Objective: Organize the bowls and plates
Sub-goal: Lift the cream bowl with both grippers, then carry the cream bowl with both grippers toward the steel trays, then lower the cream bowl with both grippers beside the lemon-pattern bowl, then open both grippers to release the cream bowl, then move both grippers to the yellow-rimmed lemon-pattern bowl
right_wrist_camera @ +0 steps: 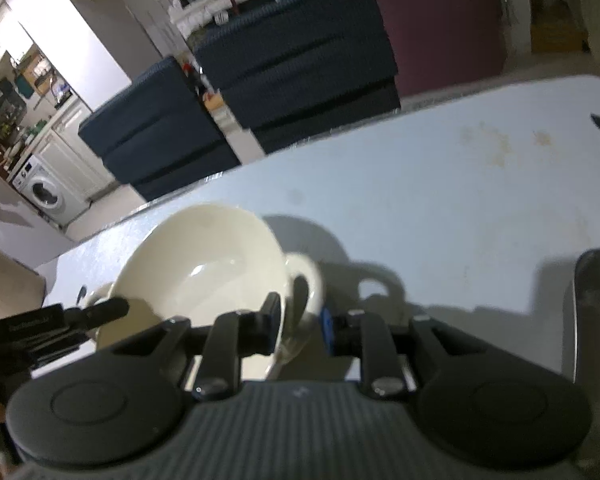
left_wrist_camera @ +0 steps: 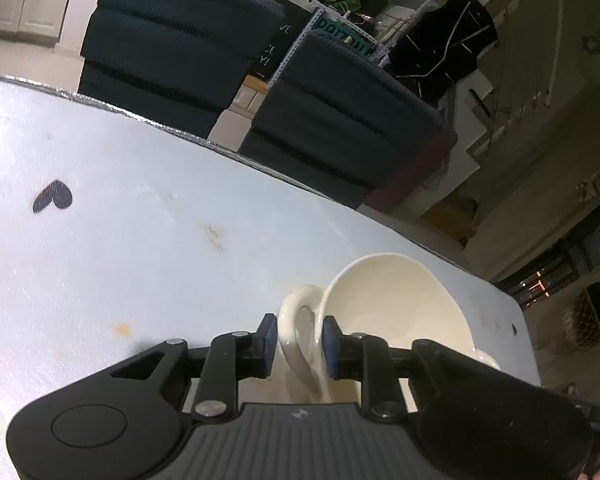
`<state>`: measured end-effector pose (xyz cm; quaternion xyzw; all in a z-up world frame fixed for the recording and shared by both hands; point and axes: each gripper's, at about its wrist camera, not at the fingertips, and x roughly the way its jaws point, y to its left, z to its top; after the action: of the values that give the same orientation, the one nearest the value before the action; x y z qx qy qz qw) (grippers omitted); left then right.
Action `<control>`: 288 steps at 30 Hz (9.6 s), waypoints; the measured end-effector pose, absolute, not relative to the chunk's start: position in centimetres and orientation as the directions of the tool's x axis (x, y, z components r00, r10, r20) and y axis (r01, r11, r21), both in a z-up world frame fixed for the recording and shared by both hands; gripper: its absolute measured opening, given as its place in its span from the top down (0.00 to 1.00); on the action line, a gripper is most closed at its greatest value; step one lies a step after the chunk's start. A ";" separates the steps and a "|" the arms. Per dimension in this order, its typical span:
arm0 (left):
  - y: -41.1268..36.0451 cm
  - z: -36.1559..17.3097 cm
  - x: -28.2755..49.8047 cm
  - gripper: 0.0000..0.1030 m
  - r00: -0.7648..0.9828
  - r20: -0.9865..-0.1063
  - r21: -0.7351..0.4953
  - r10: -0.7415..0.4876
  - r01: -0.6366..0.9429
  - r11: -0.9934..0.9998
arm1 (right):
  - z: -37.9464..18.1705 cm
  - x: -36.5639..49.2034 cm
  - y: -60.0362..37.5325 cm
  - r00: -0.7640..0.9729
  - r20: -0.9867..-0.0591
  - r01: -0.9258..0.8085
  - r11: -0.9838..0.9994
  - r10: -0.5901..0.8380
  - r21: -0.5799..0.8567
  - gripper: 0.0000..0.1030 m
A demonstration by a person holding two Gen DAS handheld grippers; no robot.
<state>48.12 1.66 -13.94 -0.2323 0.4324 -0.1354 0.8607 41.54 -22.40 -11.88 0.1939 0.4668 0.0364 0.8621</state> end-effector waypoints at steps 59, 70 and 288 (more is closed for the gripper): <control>2.0 -5.2 41.9 0.77 0.658 -0.634 -0.460 -0.406 0.102 0.882 | -5.3 36.7 -19.9 0.733 -0.668 0.058 0.966 0.131 0.253 0.79; 2.1 -1.3 37.9 0.77 0.683 -0.609 -0.447 -0.403 0.124 0.886 | -2.7 33.6 -20.1 0.751 -0.648 0.037 0.972 0.125 0.230 0.79; -1.7 -1.8 16.5 0.00 0.644 -0.670 -0.214 -0.368 0.308 0.927 | -3.1 15.9 -19.6 0.773 -0.621 0.011 0.975 0.132 0.222 0.00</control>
<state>16.45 -1.71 -1.75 -0.0401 0.3782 -0.1866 0.9058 15.91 -19.64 -3.05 0.1070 0.3356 0.0324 0.9353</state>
